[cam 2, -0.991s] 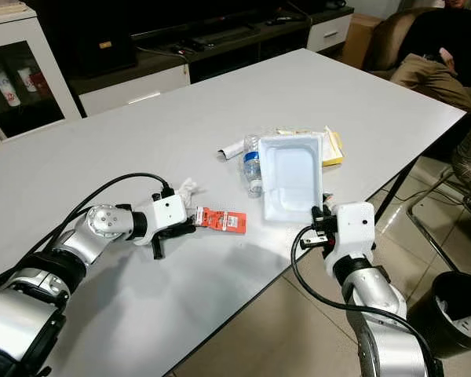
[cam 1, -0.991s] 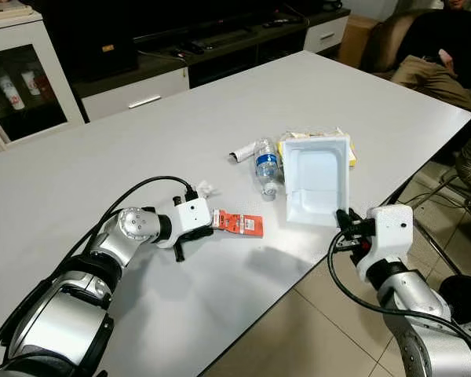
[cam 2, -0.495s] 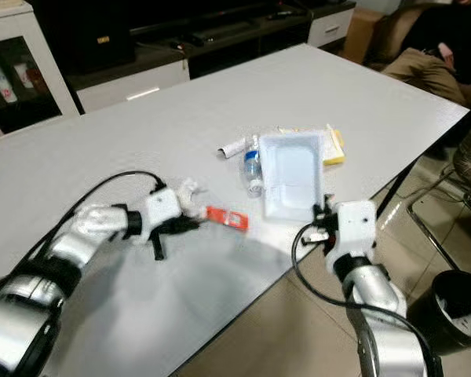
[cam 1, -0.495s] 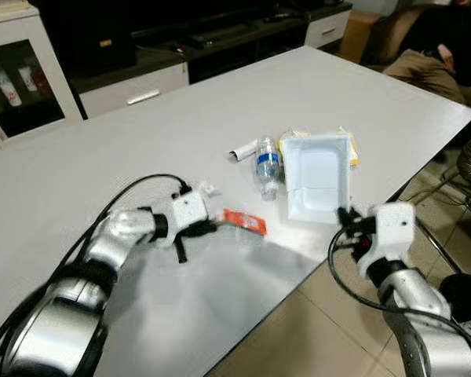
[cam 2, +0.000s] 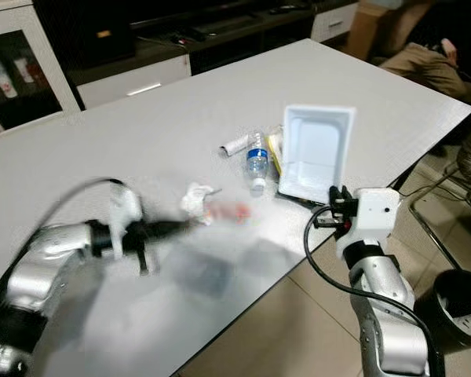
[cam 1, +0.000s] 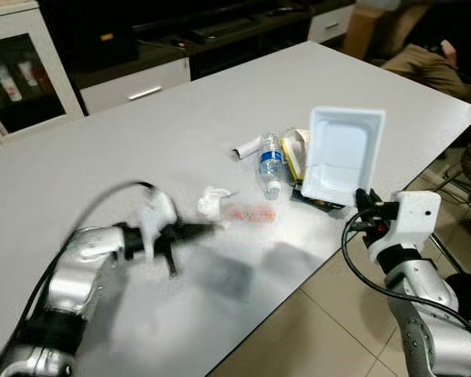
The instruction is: Picking trash to rubbish bin
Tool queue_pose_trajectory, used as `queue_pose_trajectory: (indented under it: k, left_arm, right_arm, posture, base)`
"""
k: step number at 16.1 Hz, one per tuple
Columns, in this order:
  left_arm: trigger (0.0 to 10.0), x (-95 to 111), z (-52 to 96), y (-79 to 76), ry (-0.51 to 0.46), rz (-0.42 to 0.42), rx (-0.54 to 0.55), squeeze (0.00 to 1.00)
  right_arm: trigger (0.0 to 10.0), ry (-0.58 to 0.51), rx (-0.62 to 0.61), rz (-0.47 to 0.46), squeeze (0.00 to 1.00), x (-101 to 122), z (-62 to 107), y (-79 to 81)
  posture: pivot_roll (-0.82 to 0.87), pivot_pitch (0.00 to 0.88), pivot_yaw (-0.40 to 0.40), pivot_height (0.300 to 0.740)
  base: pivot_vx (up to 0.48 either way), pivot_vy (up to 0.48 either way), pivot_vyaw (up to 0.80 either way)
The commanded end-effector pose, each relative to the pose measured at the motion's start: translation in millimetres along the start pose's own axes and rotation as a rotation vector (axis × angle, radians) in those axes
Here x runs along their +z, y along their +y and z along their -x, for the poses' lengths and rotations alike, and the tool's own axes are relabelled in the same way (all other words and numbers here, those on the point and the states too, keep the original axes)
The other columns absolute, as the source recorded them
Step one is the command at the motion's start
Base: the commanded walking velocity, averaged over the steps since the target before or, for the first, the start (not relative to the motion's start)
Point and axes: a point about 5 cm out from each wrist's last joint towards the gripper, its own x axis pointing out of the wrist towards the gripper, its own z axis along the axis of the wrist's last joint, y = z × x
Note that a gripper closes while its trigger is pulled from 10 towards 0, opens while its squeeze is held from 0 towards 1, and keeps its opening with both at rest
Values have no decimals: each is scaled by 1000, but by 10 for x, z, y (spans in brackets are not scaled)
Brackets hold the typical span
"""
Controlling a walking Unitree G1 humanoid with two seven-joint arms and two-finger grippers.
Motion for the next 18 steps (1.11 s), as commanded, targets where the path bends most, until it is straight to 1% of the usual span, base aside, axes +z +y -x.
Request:
queue_pose_trajectory:
  k: [1, 3, 6, 7, 8, 9, 10, 11, 12, 13, 14, 15, 16, 17, 18]
  left_arm:
    - [0, 86, 5, 28, -53, 40, 78, 0]
    - [0, 164, -49, -45, -165, 167, 236, 0]
    - [0, 204, -83, -78, -260, 344, 446, 0]
    - [0, 199, -84, -26, -216, 300, 559, 0]
    - [0, 216, -76, 43, -220, 276, 645, 0]
    - [6902, 254, -61, 59, -192, 220, 682, 0]
    - [10000, 269, -35, 38, -147, 210, 749, 0]
    - [10000, 215, -21, 4, -125, 275, 780, 0]
    - [10000, 209, -15, -53, -112, 236, 790, 0]
    - [10000, 176, 24, -90, -112, 211, 824, 0]
    - [10000, 85, 64, -153, -84, 231, 840, 0]
    - [10000, 59, 58, -224, -50, 201, 809, 0]
    - [10000, 43, 45, -263, -28, 189, 779, 0]
    - [10000, 3, 34, -286, -7, 256, 777, 0]
    - [10000, 10, 22, -301, -6, 262, 759, 0]
  right_arm:
    - [10000, -12, 8, -4, 0, 12, -31, 32]
    - [10000, -9, 25, -14, 0, -13, -64, 91]
    - [10000, -5, 31, -21, 0, -36, -99, 139]
    - [10000, 14, 37, -2, 0, -50, -126, 148]
    - [10000, 7, 59, 5, 0, -28, -170, 170]
    - [10000, -7, 81, 19, 0, 4, -209, 166]
    - [10000, -4, 48, 38, 0, 32, -226, 112]
    - [10000, 4, 46, 31, 0, 23, -203, 119]
    - [10000, 7, 73, 91, 0, 7, -162, 155]
    - [10000, 18, 63, 132, 0, -36, -131, 167]
    - [10000, 34, 13, 115, 0, -73, -88, 154]
    - [10000, 34, -22, 97, 0, -68, -38, 147]
    - [10000, 35, -37, 96, 0, -78, 0, 148]
    - [10000, 45, -60, 92, 0, -127, 49, 140]
    - [10000, 50, -63, 91, 0, -138, 62, 141]
  posture:
    - [0, 0, -19, 740]
    - [9, 0, -25, 740]
    - [25, 0, -28, 740]
    - [26, 0, -47, 740]
    - [34, 0, -42, 740]
    - [31, 0, -41, 740]
    - [27, 0, -41, 740]
    - [24, 0, -45, 740]
    - [20, 0, -44, 740]
    - [7, 0, -25, 740]
    - [-3, 0, -19, 740]
    - [-3, 0, -14, 740]
    - [-7, 0, -3, 740]
    - [-10, 0, 7, 740]
    - [-13, 0, 10, 740]
  base:
    - [0, 0, 0]
    - [0, 0, 0]
    - [0, 0, 0]
    - [0, 0, 0]
    - [0, 0, 0]
    - [0, 0, 0]
    - [0, 0, 0]
    - [0, 0, 0]
    - [0, 0, 0]
    - [0, 0, 0]
    - [0, 0, 0]
    - [0, 0, 0]
    - [0, 0, 0]
    - [0, 0, 0]
    - [0, 0, 0]
